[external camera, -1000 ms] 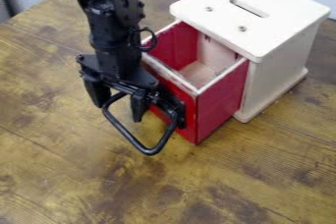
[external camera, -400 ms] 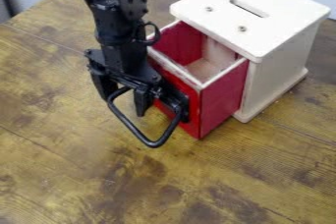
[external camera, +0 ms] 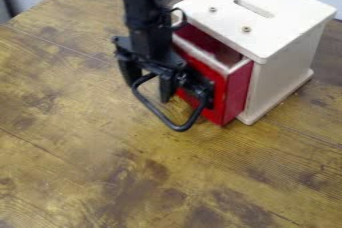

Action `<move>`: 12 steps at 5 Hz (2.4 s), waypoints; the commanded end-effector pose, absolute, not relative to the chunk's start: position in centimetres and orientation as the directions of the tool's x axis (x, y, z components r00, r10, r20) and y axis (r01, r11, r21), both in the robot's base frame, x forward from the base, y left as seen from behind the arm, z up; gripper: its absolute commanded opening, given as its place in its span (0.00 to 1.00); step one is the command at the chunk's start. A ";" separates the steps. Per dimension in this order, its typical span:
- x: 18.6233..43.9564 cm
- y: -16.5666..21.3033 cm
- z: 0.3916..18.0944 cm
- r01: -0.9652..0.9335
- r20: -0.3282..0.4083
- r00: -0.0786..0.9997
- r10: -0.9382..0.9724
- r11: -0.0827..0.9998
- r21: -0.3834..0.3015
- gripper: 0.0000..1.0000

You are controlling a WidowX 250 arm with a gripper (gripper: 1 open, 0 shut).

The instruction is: Close the drawer

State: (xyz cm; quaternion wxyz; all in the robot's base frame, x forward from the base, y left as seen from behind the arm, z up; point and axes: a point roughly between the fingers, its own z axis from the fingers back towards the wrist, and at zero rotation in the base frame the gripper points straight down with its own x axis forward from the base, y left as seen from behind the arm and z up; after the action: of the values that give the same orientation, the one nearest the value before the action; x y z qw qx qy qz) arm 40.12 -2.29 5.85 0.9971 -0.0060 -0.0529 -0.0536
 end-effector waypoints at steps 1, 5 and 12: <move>41.1 -3.7 4.0 0.194 0.093 0.977 -0.192 0.981 -0.008 1.00; 40.1 -6.2 2.5 0.172 0.044 0.984 -0.172 0.985 -0.006 1.00; 41.3 -4.5 8.0 -0.006 0.183 0.983 0.010 1.000 -0.025 1.00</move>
State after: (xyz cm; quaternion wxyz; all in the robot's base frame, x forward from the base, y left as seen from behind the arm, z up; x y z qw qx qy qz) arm 40.56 -4.06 3.95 0.9991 0.0019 -0.0418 -0.0055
